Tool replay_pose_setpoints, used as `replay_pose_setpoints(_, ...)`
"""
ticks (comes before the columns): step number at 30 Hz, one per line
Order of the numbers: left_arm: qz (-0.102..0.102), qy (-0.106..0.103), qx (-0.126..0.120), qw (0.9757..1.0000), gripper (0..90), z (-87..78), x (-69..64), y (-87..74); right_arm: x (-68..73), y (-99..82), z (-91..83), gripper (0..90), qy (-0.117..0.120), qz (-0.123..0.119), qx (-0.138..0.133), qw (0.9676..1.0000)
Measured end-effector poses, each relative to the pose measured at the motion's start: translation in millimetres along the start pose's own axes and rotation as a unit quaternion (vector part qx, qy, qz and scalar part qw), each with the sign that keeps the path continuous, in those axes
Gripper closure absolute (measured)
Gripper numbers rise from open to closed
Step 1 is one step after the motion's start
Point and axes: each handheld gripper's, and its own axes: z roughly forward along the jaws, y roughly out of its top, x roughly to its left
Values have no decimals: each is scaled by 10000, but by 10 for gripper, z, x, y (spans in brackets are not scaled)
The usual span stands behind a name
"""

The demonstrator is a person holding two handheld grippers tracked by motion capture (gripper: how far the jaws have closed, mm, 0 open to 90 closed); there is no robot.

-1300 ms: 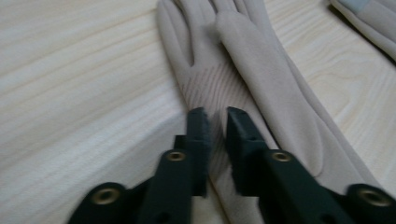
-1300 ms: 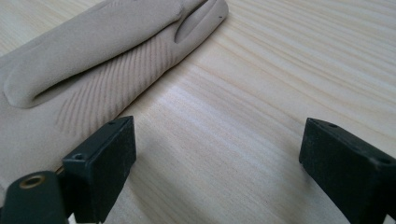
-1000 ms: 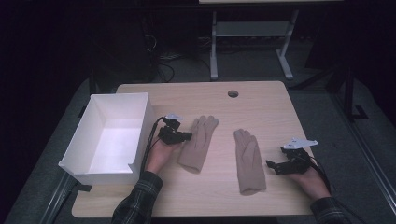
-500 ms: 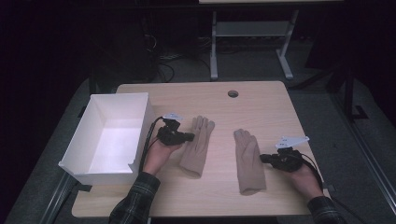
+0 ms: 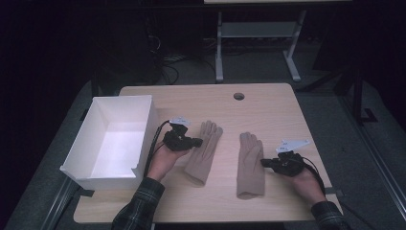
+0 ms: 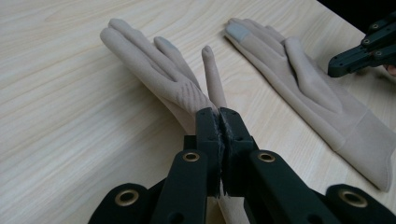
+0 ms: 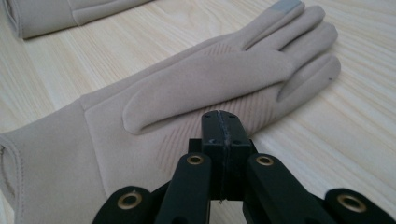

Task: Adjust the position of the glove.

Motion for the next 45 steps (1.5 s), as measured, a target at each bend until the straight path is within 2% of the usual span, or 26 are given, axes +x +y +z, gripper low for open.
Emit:
replay_pose_setpoints(4, 106, -67, -46, 9999, 876, 40, -83, 48, 23, 47, 33, 898, 23, 25, -41, 10000)
replay_pose_setpoints(6, 116, -59, -60, 9999, 876, 47, -100, 54, 34, 65, 43, 898, 9, -53, -31, 10000)
replay_pose_setpoints(9, 168, -95, -26, 9998, 876, 77, -144, 59, 20, 59, 29, 898, 24, -10, -52, 10000)
replay_pose_setpoints(10, 197, -140, -31, 9997, 876, 102, -177, 69, 9, 48, 36, 898, 70, 106, 18, 9999)
replay_pose_setpoints(14, 274, -135, -48, 9995, 876, 125, -237, 89, 25, 51, 49, 898, 62, -35, 50, 10000)
replay_pose_setpoints(17, 335, -184, -32, 9993, 876, 159, -300, 101, 35, 52, 71, 898, 104, 58, 95, 9999)
replay_pose_setpoints(20, 427, -218, -41, 9988, 876, 209, -371, 120, 73, 62, 109, 898, 126, -72, 147, 9998)
replay_pose_setpoints(22, 526, -205, -39, 9984, 876, 244, -427, 138, 76, 63, 111, 898, 120, -67, 146, 9998)
replay_pose_setpoints(27, 593, -191, -102, 9980, 876, 253, -467, 159, 56, 58, 46, 899, -8, -100, 60, 9999)
replay_pose_setpoints(30, 570, -163, -138, 9981, 876, 274, -481, 172, 0, 27, 3, 898, -130, 30, 99, 9999)
replay_pose_setpoints(33, 552, -188, -107, 9982, 876, 319, -482, 174, -13, -1, 41, 899, -65, 52, 200, 9998)
replay_pose_setpoints(42, 662, -242, -165, 9974, 876, 398, -561, 207, 33, 22, 87, 899, 59, 68, 192, 9998)
replay_pose_setpoints(45, 736, -248, -175, 9968, 876, 412, -587, 218, 94, 55, 140, 899, 151, -73, 191, 9997)
